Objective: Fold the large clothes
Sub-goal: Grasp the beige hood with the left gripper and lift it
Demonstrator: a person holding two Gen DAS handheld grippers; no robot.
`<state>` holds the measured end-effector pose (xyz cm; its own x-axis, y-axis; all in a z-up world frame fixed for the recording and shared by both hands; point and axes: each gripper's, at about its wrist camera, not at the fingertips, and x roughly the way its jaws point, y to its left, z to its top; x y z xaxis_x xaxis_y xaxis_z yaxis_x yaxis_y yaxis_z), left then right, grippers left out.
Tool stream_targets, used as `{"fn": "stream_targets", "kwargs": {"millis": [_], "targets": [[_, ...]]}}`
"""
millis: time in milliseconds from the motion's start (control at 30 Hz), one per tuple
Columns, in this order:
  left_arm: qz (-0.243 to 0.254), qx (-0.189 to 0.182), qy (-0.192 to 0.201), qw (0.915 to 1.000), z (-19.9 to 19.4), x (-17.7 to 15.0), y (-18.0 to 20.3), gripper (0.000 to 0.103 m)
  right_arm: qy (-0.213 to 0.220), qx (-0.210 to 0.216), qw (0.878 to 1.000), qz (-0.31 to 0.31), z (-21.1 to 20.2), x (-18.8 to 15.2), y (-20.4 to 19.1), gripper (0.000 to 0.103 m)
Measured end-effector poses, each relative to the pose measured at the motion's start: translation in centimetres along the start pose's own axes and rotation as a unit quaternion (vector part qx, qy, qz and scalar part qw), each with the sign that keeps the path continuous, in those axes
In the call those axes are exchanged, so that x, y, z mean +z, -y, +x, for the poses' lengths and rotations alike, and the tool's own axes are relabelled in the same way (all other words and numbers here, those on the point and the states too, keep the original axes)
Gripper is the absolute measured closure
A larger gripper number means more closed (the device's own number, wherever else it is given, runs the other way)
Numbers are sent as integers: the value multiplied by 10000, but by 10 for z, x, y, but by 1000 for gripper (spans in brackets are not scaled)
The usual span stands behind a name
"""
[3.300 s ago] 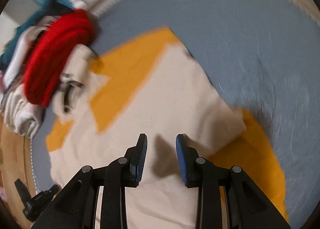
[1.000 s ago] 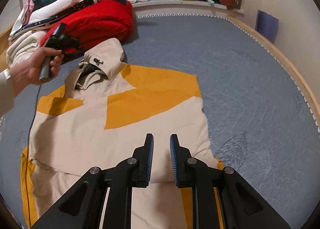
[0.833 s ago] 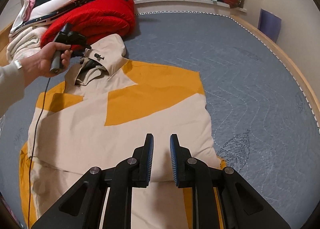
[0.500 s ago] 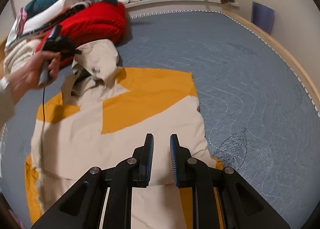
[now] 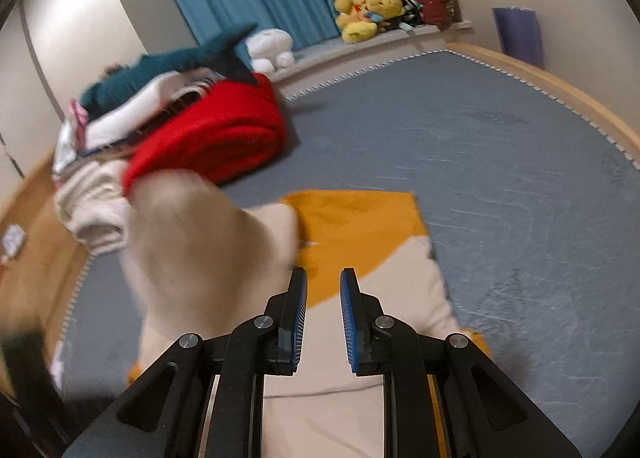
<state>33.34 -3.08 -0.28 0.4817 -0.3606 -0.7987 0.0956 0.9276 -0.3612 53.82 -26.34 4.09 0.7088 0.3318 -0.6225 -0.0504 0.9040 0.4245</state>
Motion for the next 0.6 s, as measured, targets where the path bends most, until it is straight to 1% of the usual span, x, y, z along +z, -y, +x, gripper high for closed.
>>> {"fn": "stream_targets", "kwargs": {"millis": [33,67,100,133,200,233,267,333,367,400,433,467,533,600], "targets": [[-79,-16,144,9999,-4,0,-7,96,-7,79,10000,15,1,-1,-1,72],[-169,59,279,9994,-6,5,-16,95,-29,146,9999,29,2,-3,-2,68],[-275,149,358,9989,-5,9,-24,95,-75,219,9997,62,5,-5,-3,60],[-360,183,387,9984,-1,14,-31,94,-151,295,9994,130,10,-6,-2,57],[-760,245,347,9962,12,26,-58,93,-320,395,9982,304,19,-12,0,56],[-948,172,309,9949,17,30,-69,91,-438,436,9973,387,26,-14,1,56],[-1148,77,269,9930,23,36,-85,86,-568,474,9962,450,33,-16,1,56],[-1649,-33,252,9860,31,52,-113,78,-720,541,9946,520,44,-20,-1,56],[-1908,-213,286,9810,35,57,-123,73,-785,590,9937,548,50,-22,-4,56],[-2099,-410,301,9764,39,61,-129,69,-816,628,9932,539,53,-24,-5,56],[-2181,-532,295,9740,43,66,-132,64,-864,685,9925,519,57,-25,-8,56],[-2190,-566,289,9737,47,70,-132,62,-918,754,9917,496,61,-27,-11,56],[-2128,-390,360,9757,54,81,-132,60,-1048,931,9891,447,70,-31,-19,56],[-2178,-330,471,9743,59,90,-135,59,-1223,1087,9858,389,78,-36,-25,56]]}}
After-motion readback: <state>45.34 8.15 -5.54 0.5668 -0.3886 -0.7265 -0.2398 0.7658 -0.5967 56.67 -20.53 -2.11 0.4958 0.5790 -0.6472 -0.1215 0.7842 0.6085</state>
